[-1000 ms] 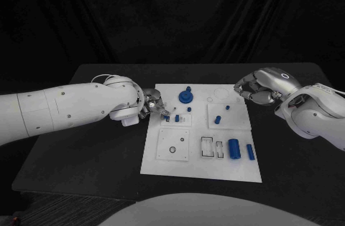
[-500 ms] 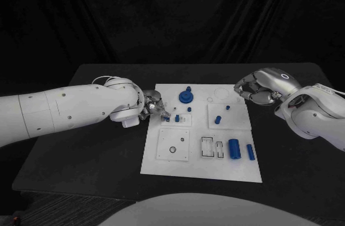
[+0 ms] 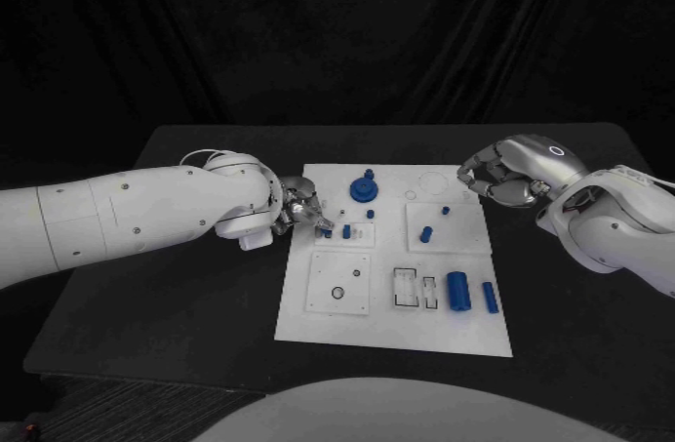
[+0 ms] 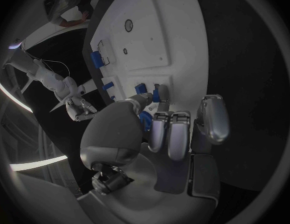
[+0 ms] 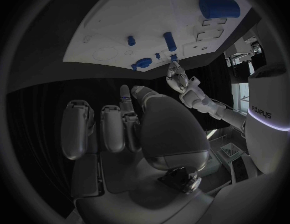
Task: Assemble the parts on the task board
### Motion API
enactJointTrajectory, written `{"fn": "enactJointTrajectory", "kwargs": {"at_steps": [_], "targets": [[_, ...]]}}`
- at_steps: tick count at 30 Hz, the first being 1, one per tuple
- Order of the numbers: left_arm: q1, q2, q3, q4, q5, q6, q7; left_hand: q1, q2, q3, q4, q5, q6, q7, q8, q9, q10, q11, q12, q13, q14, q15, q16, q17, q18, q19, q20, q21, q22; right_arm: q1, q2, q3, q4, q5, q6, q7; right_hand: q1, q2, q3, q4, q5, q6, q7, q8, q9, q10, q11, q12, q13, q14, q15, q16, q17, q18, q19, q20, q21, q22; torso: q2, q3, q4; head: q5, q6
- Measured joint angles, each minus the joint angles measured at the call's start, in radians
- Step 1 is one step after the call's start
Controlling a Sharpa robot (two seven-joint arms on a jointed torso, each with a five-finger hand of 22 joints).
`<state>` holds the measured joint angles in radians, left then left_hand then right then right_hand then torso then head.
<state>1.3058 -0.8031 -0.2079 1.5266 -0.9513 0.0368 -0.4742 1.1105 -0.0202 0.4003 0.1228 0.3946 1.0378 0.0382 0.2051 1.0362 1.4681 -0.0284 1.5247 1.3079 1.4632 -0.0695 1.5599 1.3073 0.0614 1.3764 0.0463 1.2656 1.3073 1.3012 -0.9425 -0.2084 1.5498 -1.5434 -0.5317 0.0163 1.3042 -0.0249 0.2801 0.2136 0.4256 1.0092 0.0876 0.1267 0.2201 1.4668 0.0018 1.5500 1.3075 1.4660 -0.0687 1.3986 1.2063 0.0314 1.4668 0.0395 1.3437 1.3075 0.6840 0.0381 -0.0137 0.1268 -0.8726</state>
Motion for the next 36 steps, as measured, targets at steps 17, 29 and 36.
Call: {"fn": "enactJointTrajectory", "kwargs": {"at_steps": [17, 29, 36], "targets": [[-0.008, -0.019, -0.004, 0.022, 0.0, -0.04, 0.029, 0.011, 0.011, 0.016, -0.016, 0.053, 0.003, 0.005, 0.0, 0.003, 0.0, 0.0, 0.0, 0.0, 0.0, 0.0, 0.0, 0.0, 0.0, 0.0, 0.0, -0.004, 0.0, -0.002, -0.002, 0.0, -0.001, 0.0, 0.001, 0.0, 0.0, 0.0, 0.003, -0.003, 0.004, 0.0, 0.0, 0.0, 0.0, 0.0, 0.0, -0.004, 0.0, 0.0, 0.0, -0.005, -0.004, 0.0, 0.0, 0.0, 0.0, 0.0, 0.0, 0.0, 0.0001, 0.001, 0.0], [-0.005, -0.025, -0.004, 0.022, 0.001, -0.023, 0.029, 0.016, 0.008, 0.017, -0.017, 0.067, 0.008, 0.006, -0.003, 0.004, 0.0, 0.0, 0.0, 0.0, 0.0, 0.0, 0.0, 0.0, 0.0, 0.0, 0.0, -0.004, 0.0, -0.002, -0.004, 0.0, 0.0, 0.0, 0.001, 0.0, 0.004, 0.004, 0.0, -0.006, 0.004, 0.0, 0.0, 0.0, 0.0, 0.0, 0.0, -0.004, 0.0, 0.0, 0.0, -0.005, -0.004, 0.0, 0.0, 0.0, 0.0, 0.0, 0.0, -0.0002, 0.0003, -0.002, 0.0], [-0.001, -0.021, -0.003, 0.016, 0.001, 0.0, 0.022, 0.016, 0.008, 0.017, -0.017, 0.067, 0.008, 0.006, -0.004, 0.004, 0.0, 0.0, 0.0, 0.0, 0.0, 0.0, 0.0, 0.0, 0.0, 0.0, 0.0, -0.004, 0.0, -0.002, -0.004, 0.0, 0.0, 0.0, 0.002, 0.0, 0.004, 0.004, 0.0, -0.006, 0.004, 0.0, 0.0, 0.0, 0.0, 0.0, 0.0, -0.004, 0.0, 0.0, 0.0, -0.005, -0.004, 0.0, 0.0, 0.0, 0.0, 0.0, 0.0, 0.0, 0.0001, -0.001, 0.0]]}}
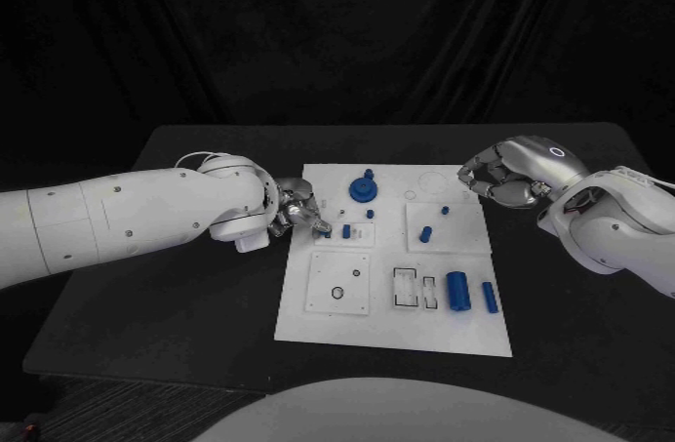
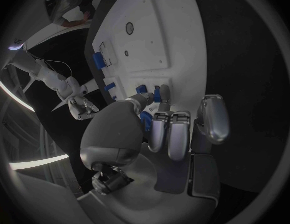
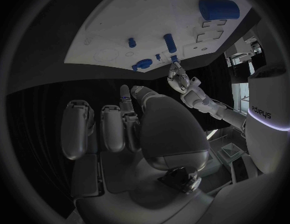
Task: Assemble the parts on the task board
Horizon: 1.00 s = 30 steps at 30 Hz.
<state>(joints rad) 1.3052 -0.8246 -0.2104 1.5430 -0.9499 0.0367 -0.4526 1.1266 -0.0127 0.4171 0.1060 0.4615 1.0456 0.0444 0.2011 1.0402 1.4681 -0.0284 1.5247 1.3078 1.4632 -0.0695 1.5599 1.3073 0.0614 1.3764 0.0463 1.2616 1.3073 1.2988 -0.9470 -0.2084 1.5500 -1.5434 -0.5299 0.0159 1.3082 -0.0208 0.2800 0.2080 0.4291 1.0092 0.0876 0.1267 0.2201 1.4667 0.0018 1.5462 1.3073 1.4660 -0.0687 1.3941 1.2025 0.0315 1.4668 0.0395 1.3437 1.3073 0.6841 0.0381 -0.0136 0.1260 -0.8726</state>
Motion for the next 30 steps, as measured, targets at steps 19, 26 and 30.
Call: {"fn": "enactJointTrajectory", "kwargs": {"at_steps": [19, 26, 30], "targets": [[0.005, 0.012, 0.004, -0.014, 0.001, 0.043, -0.012, 0.004, -0.004, -0.003, -0.003, -0.001, 0.0, 0.001, 0.0, 0.002, 0.0, 0.0, 0.0, 0.0, 0.0, 0.0, 0.0, 0.0, 0.0, 0.0, 0.0, 0.0, 0.0, 0.0, 0.001, 0.0, -0.001, 0.0, 0.002, 0.0, 0.0, 0.0, 0.0, 0.0, 0.0, 0.0, 0.0, 0.0, 0.0, 0.0, 0.0, 0.0, 0.001, 0.0, 0.0, 0.0, 0.0, 0.0, 0.0, 0.0, 0.0, 0.001, 0.001, 0.0004, 0.0004, -0.001, 0.0], [0.005, 0.016, 0.002, -0.018, 0.001, 0.039, -0.008, 0.004, -0.004, -0.003, -0.003, -0.002, 0.001, 0.003, 0.0, 0.001, 0.0, 0.0, 0.0, 0.0, 0.0, 0.0, 0.0, 0.0, 0.0, 0.0, 0.0, 0.0, 0.0, 0.0, 0.002, 0.0, -0.001, 0.0, 0.002, 0.0, 0.0, 0.0, 0.003, -0.003, 0.0, 0.0, 0.0, 0.0, 0.0, 0.0, 0.0, 0.0, 0.001, 0.0, 0.0, 0.0, 0.0, 0.0, 0.0, 0.0, 0.0, 0.001, -0.001, 0.0001, 0.0003, 0.0, 0.0], [0.005, 0.018, 0.001, -0.018, 0.001, 0.032, -0.004, 0.004, -0.004, -0.003, -0.003, -0.002, -0.001, 0.001, 0.0, 0.001, 0.0, 0.0, 0.0, 0.0, 0.0, 0.0, 0.0, 0.0, 0.0, 0.0, 0.0, 0.0, 0.0, 0.0, 0.003, 0.0, -0.002, 0.0, 0.002, 0.0, 0.0, 0.0, 0.003, -0.003, 0.0, 0.0, 0.0, 0.0, 0.0, 0.0, 0.0, 0.0, 0.001, 0.0, 0.0, 0.0, -0.002, 0.0, 0.0, 0.0, 0.0, 0.001, -0.001, -0.0002, -0.0005, 0.002, 0.0]]}}
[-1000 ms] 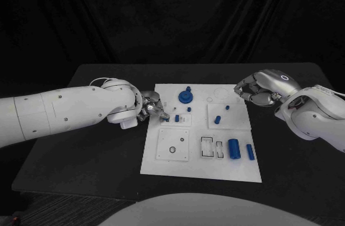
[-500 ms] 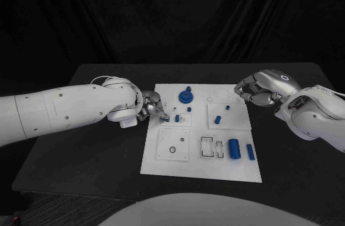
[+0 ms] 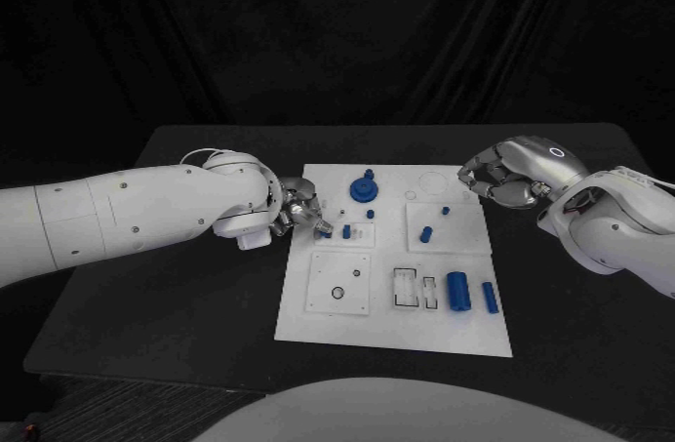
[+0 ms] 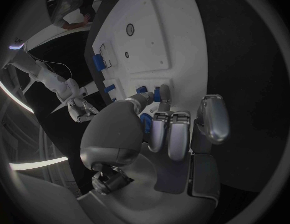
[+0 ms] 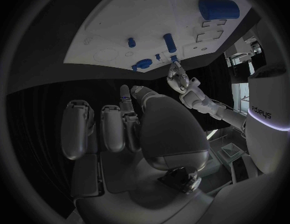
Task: Assemble the parts on the task board
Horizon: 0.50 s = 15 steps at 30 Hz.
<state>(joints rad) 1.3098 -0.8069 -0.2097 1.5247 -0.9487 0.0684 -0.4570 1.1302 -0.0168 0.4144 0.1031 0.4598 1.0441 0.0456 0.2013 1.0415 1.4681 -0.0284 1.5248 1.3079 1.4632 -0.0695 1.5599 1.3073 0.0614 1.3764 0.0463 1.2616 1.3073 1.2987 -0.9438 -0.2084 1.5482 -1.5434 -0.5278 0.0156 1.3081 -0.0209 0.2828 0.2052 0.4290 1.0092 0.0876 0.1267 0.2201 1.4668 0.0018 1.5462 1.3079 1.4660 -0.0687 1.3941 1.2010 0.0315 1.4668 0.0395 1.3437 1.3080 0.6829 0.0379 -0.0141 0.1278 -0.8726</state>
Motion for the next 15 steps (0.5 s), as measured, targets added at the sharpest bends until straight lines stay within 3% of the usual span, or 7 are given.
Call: {"fn": "enactJointTrajectory", "kwargs": {"at_steps": [15], "targets": [[0.0, 0.009, 0.001, -0.011, 0.0, -0.002, 0.0, 0.0, 0.0, 0.0, 0.0, -0.008, 0.003, -0.003, 0.002, -0.001, 0.0, 0.0, 0.0, 0.0, 0.0, 0.0, 0.0, 0.0, 0.0, 0.0, 0.0, 0.0, 0.0, 0.0, 0.001, 0.0, -0.001, 0.0, 0.001, 0.0, 0.0, 0.0, 0.0, 0.0, 0.0, 0.0, 0.0, 0.0, 0.001, 0.0, 0.0, 0.0, 0.0, 0.0, 0.0, 0.0, -0.001, 0.0, 0.0, 0.0, 0.0, 0.0, 0.002, -0.0001, 0.0001, -0.001, 0.0]]}}
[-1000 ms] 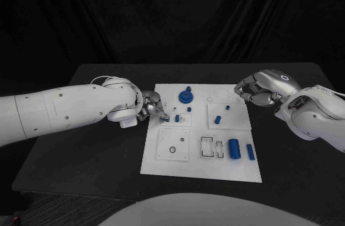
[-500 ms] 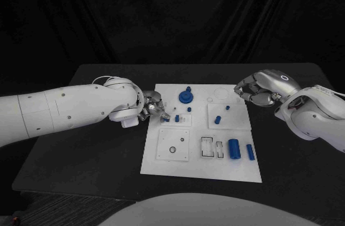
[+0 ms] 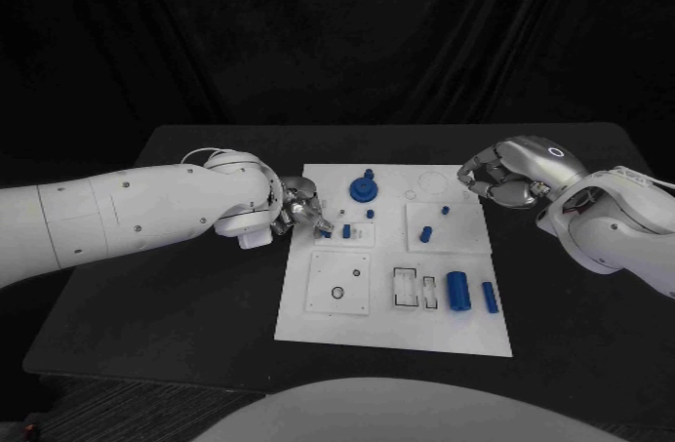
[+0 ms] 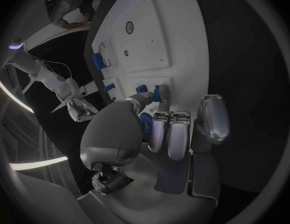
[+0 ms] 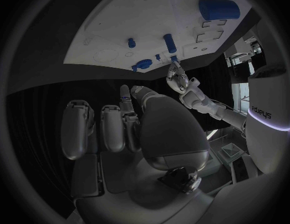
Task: Assemble the parts on the task board
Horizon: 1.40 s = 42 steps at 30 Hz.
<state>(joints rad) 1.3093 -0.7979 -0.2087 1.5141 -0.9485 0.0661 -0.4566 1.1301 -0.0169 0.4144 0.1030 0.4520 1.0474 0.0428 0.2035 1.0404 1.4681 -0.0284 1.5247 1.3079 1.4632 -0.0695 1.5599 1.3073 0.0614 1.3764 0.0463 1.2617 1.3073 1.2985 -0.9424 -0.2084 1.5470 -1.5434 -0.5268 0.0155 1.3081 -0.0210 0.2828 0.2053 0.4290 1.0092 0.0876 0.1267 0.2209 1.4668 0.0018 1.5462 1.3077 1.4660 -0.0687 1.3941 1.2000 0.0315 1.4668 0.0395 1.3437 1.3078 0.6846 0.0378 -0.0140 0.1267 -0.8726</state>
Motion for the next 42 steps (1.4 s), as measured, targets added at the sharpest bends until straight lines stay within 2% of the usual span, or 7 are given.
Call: {"fn": "enactJointTrajectory", "kwargs": {"at_steps": [6, 8, 19, 40, 42], "targets": [[0.0, 0.003, 0.001, -0.004, 0.0, 0.007, -0.002, -0.003, -0.003, 0.001, -0.001, -0.004, 0.0, 0.0, 0.002, -0.002, 0.0, 0.0, 0.0, 0.0, 0.0, 0.0, 0.0, 0.0, 0.0, 0.0, 0.0, 0.0, 0.0, 0.0, 0.001, 0.0, -0.001, 0.0, 0.001, 0.0, 0.0, 0.0, 0.0, 0.0, 0.0, 0.0, 0.0, 0.0, 0.0, 0.0, 0.0, 0.0, 0.0, 0.0, 0.0, 0.0, 0.0, 0.001, 0.0, 0.0, 0.0, 0.0, 0.0, 0.0001, 0.0, 0.001, 0.0], [0.001, 0.004, 0.001, -0.005, 0.0, 0.011, -0.003, -0.003, -0.003, 0.001, -0.001, -0.01, 0.0, 0.0, 0.002, -0.003, 0.0, 0.0, 0.0, 0.0, 0.0, 0.0, 0.0, 0.0, 0.0, 0.0, 0.0, 0.0, 0.0, 0.0, 0.001, 0.0, -0.001, 0.0, 0.001, 0.0, 0.0, 0.0, 0.003, -0.003, 0.0, 0.0, 0.0, 0.0, 0.0, 0.0, 0.0, 0.0, 0.0, 0.0, 0.0, 0.0, 0.0, 0.016, 0.0, 0.0, -0.004, 0.0, -0.001, 0.0001, 0.0, 0.002, 0.0], [0.002, 0.004, 0.004, -0.005, -0.001, 0.03, -0.012, -0.005, -0.005, 0.001, -0.001, -0.016, 0.0, 0.001, 0.002, -0.004, 0.0, 0.0, 0.0, 0.0, 0.0, 0.0, 0.0, 0.0, 0.0, 0.0, 0.0, 0.0, 0.0, -0.001, 0.001, 0.0, -0.001, 0.0, 0.003, 0.0, 0.004, 0.004, 0.003, -0.003, 0.0, 0.0, 0.0, 0.0, 0.0, 0.0, 0.0, 0.0, 0.0, 0.0, 0.0, 0.0, 0.0, 0.016, 0.0, 0.0, -0.005, 0.0, -0.001, 0.0005, 0.0006, 0.0, 0.0], [0.003, 0.005, 0.005, -0.004, 0.0, 0.034, -0.015, -0.001, -0.009, 0.004, -0.012, -0.019, 0.001, 0.003, -0.002, -0.004, 0.0, 0.0, -0.004, 0.0, 0.0, 0.0, 0.0, 0.0, 0.0, 0.0, 0.0, 0.0, 0.0, -0.003, 0.002, 0.0, -0.003, 0.0, 0.007, -0.001, 0.004, 0.004, 0.003, -0.003, 0.0, 0.0, 0.0, 0.0, 0.0, 0.0, 0.0, 0.0, 0.0, 0.0, 0.0, 0.0, 0.0, 0.016, 0.0, 0.0, -0.005, 0.0, 0.0, 0.0004, 0.0012, 0.005, 0.0], [0.003, 0.005, 0.005, -0.005, 0.0, 0.034, -0.015, -0.001, -0.009, 0.004, -0.012, -0.033, 0.0, 0.004, -0.002, -0.004, 0.0, 0.0, -0.004, 0.0, 0.0, 0.0, 0.0, 0.0, 0.0, 0.0, 0.0, 0.0, 0.0, -0.003, 0.002, 0.0, -0.003, 0.0, 0.007, -0.001, 0.004, 0.004, 0.003, -0.003, 0.0, 0.0, 0.0, 0.0, 0.0, 0.0, 0.0, 0.0, 0.0, 0.0, 0.0, 0.0, 0.0, 0.016, 0.0, 0.0, -0.005, 0.0, 0.0, 0.0002, 0.0012, 0.005, 0.0]]}}
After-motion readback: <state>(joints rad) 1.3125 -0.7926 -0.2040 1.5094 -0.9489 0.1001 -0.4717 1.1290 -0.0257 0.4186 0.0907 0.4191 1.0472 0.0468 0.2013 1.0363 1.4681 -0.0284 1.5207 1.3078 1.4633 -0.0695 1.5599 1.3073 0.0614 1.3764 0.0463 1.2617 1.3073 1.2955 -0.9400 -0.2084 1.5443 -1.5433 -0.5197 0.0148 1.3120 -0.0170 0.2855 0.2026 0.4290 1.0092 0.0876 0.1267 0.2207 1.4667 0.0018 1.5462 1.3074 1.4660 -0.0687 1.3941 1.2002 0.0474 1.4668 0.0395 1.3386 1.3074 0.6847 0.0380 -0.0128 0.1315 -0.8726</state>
